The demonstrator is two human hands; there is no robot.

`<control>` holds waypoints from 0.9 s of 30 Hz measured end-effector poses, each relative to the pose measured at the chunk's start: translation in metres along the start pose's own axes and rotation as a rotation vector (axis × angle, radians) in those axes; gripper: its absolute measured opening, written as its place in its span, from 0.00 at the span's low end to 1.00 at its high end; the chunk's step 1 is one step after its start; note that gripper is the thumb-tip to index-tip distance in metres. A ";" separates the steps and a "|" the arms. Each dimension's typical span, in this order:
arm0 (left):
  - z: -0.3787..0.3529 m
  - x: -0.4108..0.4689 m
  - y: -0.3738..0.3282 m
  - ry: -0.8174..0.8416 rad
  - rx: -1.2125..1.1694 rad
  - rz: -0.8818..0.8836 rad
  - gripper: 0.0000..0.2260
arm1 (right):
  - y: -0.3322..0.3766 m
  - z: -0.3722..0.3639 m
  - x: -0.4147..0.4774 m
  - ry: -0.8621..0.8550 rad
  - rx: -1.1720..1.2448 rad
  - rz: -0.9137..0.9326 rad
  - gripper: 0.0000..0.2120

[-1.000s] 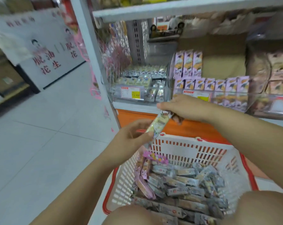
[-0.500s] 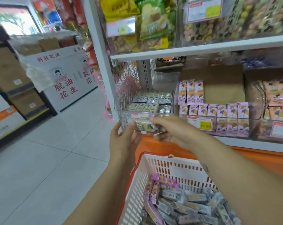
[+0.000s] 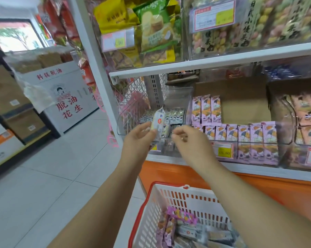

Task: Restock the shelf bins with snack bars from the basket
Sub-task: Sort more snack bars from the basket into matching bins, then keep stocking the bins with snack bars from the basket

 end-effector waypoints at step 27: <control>-0.099 0.135 0.040 0.565 1.401 -0.022 0.16 | -0.053 0.019 0.014 -0.080 -0.467 -0.027 0.13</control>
Point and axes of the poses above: each hand's wrist, its own x-axis towards the middle knuckle, its own z-axis out of the back of the hand, y = z × x, the point moved 8 cm from there along x, towards the middle knuckle, and after that the axes turned 9 degrees about y, right-handed, at the moved point
